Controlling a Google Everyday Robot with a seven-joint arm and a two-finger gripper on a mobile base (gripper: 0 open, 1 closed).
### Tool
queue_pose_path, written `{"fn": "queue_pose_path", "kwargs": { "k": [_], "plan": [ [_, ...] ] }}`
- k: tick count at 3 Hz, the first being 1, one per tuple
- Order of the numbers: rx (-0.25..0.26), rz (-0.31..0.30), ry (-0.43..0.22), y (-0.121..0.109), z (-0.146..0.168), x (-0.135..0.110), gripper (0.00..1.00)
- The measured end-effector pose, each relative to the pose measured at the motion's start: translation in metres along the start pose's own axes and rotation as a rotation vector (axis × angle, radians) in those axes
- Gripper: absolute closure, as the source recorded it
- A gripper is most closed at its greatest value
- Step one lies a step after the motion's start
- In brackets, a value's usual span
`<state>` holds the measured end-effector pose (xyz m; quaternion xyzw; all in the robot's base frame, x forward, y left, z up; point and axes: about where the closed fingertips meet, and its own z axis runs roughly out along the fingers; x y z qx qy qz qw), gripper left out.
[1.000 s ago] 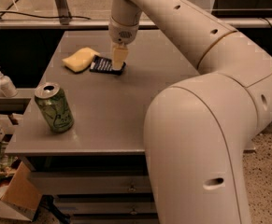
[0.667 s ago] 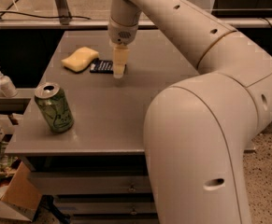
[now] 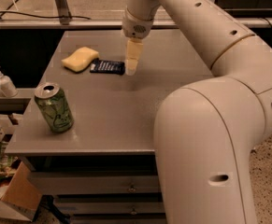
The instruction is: Move rxbar blueberry near sponge
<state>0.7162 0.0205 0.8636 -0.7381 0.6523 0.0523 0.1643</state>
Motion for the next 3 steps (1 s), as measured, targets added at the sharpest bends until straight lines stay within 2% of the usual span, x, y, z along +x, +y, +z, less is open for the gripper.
{"fn": "queue_pose_path", "kwargs": {
  "k": [1, 2, 3],
  "plan": [
    [-0.006, 0.047, -0.071, 0.002, -0.023, 0.039, 0.00],
    [0.031, 0.085, -0.186, -0.001, -0.056, 0.069, 0.00],
    [0.047, 0.087, -0.193, -0.006, -0.053, 0.067, 0.00]
  ]
}}
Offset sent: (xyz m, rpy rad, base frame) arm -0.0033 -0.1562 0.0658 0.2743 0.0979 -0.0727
